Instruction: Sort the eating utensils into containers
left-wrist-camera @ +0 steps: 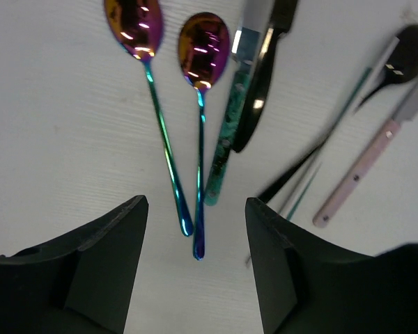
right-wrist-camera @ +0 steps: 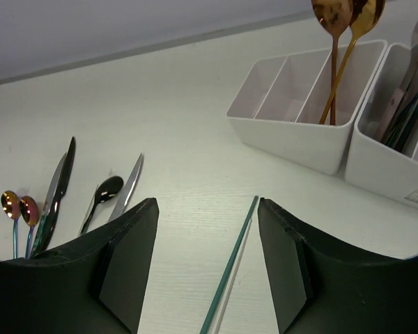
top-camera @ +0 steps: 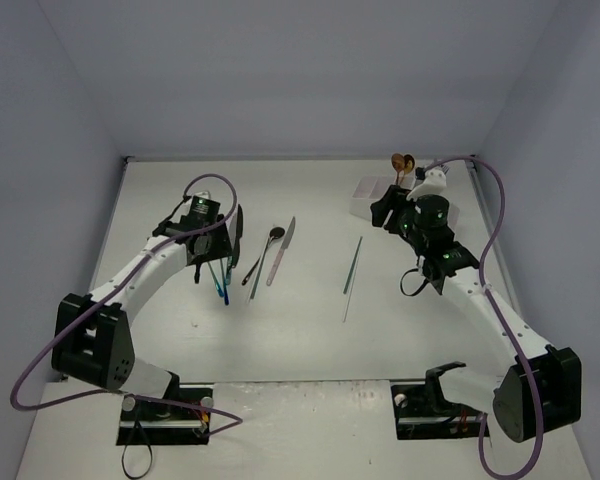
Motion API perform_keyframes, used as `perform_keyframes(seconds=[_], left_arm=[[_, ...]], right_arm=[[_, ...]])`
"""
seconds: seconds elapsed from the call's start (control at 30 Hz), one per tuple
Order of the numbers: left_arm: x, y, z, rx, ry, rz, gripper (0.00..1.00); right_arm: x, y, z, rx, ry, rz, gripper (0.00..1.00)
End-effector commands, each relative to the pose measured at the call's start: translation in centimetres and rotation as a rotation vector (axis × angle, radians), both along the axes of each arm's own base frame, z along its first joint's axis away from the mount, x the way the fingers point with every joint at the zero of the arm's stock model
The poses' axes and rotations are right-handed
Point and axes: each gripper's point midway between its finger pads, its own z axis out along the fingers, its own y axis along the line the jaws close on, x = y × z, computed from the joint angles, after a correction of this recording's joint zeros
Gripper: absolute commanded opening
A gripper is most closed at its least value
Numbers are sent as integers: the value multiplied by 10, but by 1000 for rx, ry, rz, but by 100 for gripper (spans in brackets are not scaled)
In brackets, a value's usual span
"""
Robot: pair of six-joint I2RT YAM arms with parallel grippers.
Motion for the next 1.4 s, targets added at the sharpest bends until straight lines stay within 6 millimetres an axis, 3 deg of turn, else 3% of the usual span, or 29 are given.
perform_keyframes(seconds=[0.0,0.1,0.3,0.5,0.83,0.9,1.03,1.17,1.27,1.37], left_arm=[[27,28,6,-44,-59,257,53],[36,38,0,-45,-44,305,53],[51,54,-31,-29,53,364,49],[61,52,-54,-13,114,365,43],[59,51,-79,5,185,362,34],[57,51,-83,8,195,364,28],[51,52,-89,20,219,356,0],[46,58,-82,44,203,349,0],[44,60,-66,50,164,323,0],[44,59,-30,43,63,278,0]], right_arm=[[-5,17,23,65,-68,63,57],[-5,18,19,57,-62,69,57],[-6,20,15,50,-52,83,59],[-7,20,13,46,-48,88,60],[-8,22,8,47,-34,95,61],[-8,22,8,48,-33,97,61],[-8,24,10,55,-33,105,61],[-11,31,17,71,-43,134,61],[-13,41,22,76,-48,167,61],[-17,61,31,83,-53,232,61]])
